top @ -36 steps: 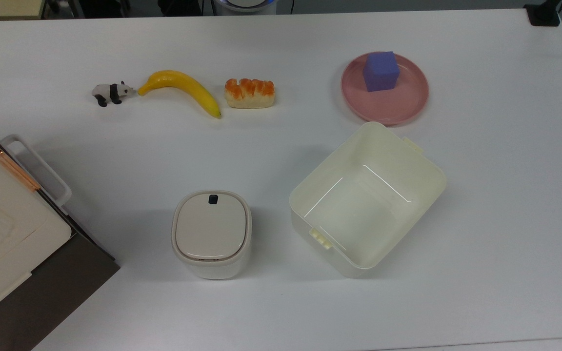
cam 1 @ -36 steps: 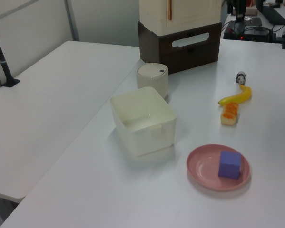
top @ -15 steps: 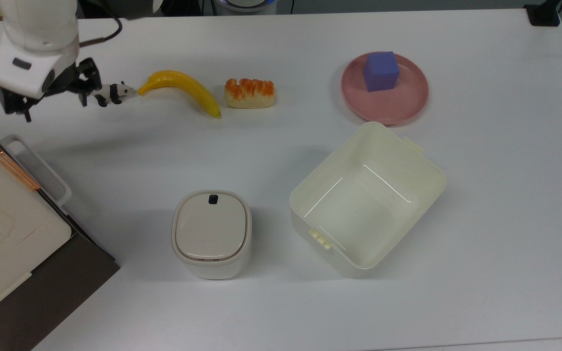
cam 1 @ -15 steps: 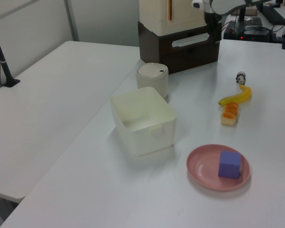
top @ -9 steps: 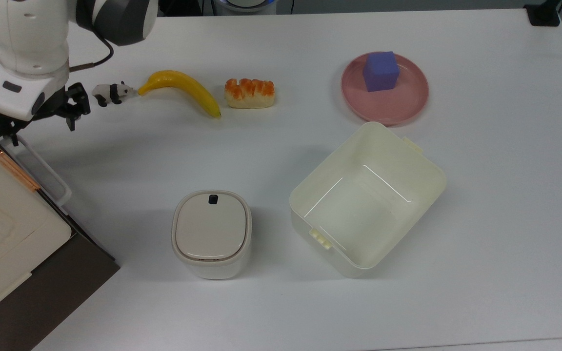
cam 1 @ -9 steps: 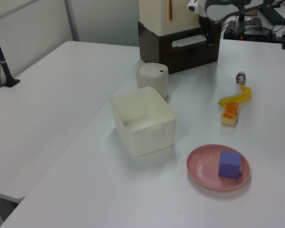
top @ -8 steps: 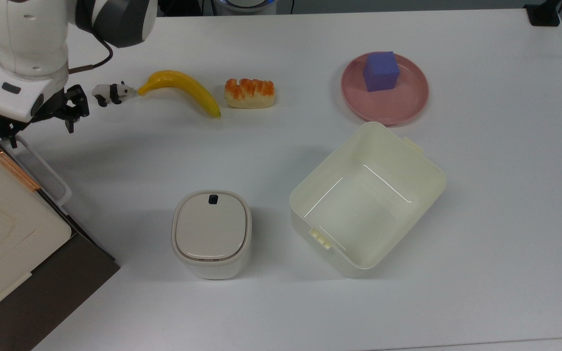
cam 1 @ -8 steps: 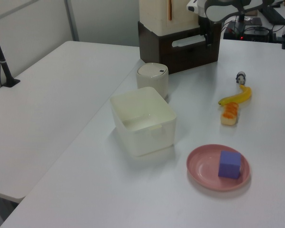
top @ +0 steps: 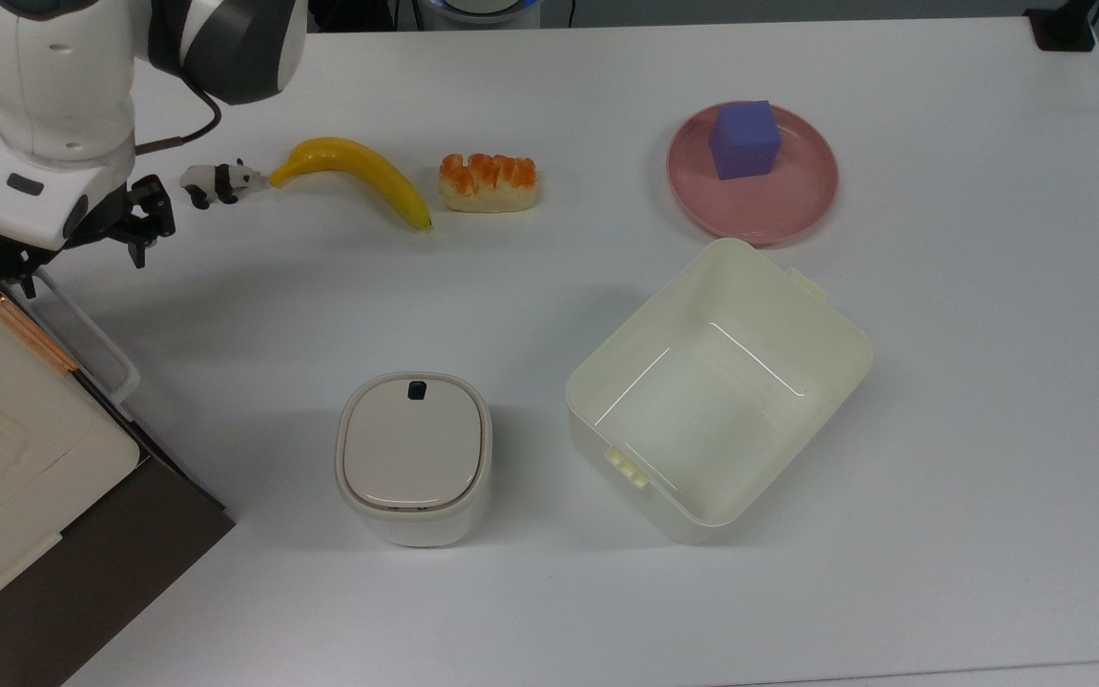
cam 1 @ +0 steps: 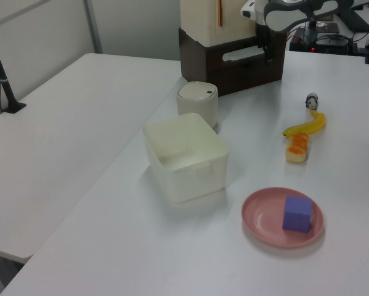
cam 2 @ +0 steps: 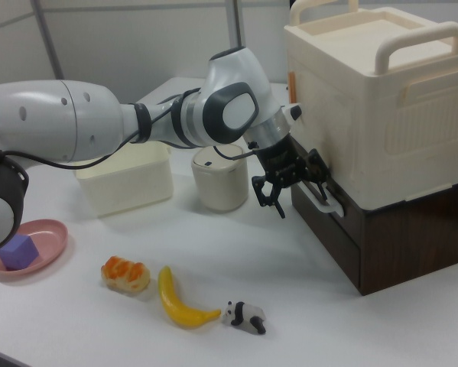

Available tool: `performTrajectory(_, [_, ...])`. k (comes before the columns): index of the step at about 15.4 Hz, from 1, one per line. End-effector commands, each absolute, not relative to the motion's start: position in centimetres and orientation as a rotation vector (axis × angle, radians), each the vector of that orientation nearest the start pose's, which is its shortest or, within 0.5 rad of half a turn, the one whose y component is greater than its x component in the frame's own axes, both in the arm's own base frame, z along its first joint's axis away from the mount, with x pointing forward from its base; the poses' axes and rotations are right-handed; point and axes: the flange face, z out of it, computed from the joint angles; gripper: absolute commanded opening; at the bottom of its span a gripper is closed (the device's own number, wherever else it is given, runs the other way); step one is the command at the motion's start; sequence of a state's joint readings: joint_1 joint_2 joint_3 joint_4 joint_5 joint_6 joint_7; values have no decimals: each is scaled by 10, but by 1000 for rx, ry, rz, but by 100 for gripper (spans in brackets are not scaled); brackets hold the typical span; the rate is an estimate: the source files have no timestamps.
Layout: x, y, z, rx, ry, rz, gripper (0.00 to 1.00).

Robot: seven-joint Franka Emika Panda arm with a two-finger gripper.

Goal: Slide the drawer open

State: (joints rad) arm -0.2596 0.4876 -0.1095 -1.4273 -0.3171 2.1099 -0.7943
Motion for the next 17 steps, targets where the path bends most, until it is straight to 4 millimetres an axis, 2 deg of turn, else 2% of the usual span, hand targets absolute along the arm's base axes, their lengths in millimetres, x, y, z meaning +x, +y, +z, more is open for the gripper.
performTrajectory(1, [669, -266, 426, -3386, -1068, 90, 100])
performTrajectory(5, [672, -251, 422, -3370, -1080, 86, 100])
performTrajectory(6, [675, -239, 419, -3361, -1069, 75, 100])
performTrajectory(10, [675, -226, 416, -3371, -994, 55, 100])
performTrajectory(17, [664, -187, 436, -3316, -1012, 90, 100])
